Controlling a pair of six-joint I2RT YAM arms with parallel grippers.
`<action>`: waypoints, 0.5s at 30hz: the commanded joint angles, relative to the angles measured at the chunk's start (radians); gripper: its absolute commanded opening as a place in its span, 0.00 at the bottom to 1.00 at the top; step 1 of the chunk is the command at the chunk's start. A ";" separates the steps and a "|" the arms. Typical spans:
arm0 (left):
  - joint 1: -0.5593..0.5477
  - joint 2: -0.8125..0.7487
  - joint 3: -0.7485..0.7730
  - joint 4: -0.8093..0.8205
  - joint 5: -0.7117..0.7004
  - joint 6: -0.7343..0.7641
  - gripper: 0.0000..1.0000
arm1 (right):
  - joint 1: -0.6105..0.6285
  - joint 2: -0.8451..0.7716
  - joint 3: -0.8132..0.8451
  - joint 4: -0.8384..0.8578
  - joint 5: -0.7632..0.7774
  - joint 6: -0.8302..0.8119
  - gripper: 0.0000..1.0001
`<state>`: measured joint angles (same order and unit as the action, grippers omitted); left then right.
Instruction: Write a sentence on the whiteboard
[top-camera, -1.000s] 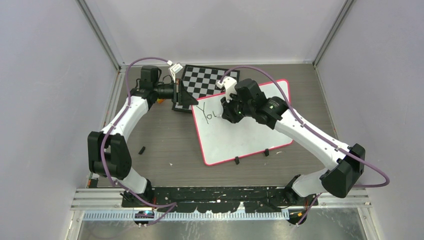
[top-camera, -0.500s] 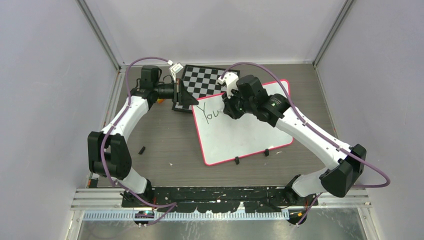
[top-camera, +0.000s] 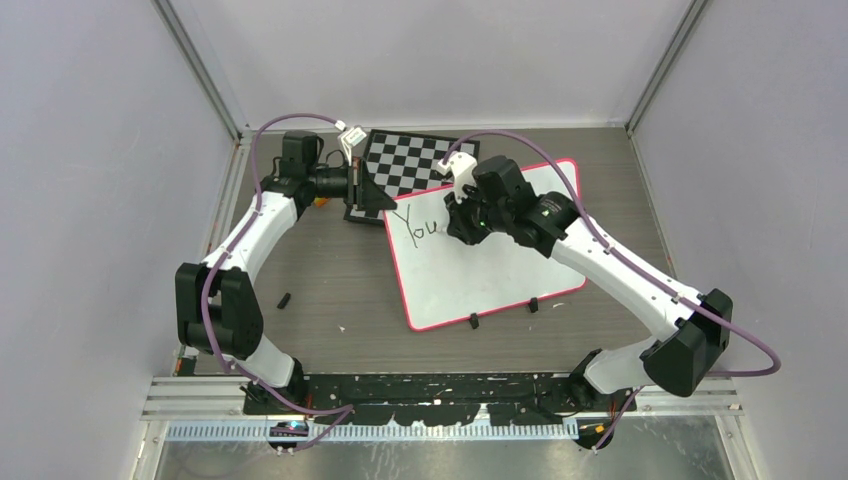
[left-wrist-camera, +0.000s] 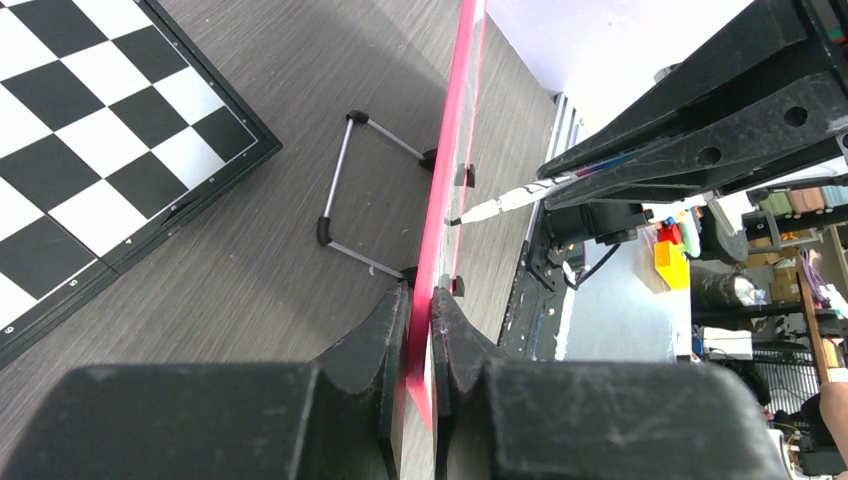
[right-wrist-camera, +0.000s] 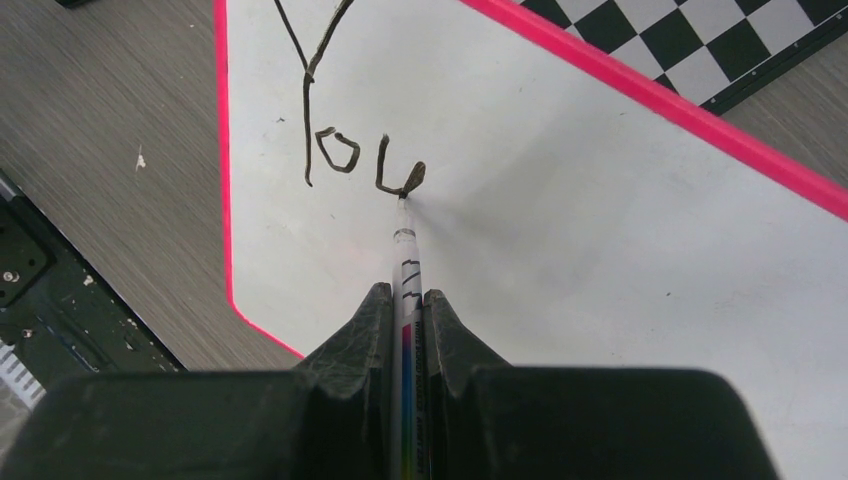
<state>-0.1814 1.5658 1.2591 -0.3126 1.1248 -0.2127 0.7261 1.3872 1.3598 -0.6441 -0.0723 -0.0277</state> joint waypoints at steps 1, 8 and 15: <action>-0.029 0.009 0.021 -0.069 0.002 0.012 0.00 | -0.005 -0.034 -0.022 0.015 -0.004 0.015 0.00; -0.032 0.010 0.018 -0.069 0.001 0.015 0.00 | -0.005 -0.057 -0.005 -0.055 -0.031 0.010 0.00; -0.036 0.010 0.019 -0.082 0.002 0.028 0.00 | -0.005 -0.103 0.051 -0.104 -0.032 0.006 0.00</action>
<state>-0.1829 1.5658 1.2644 -0.3244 1.1278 -0.1989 0.7242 1.3548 1.3468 -0.7406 -0.1028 -0.0212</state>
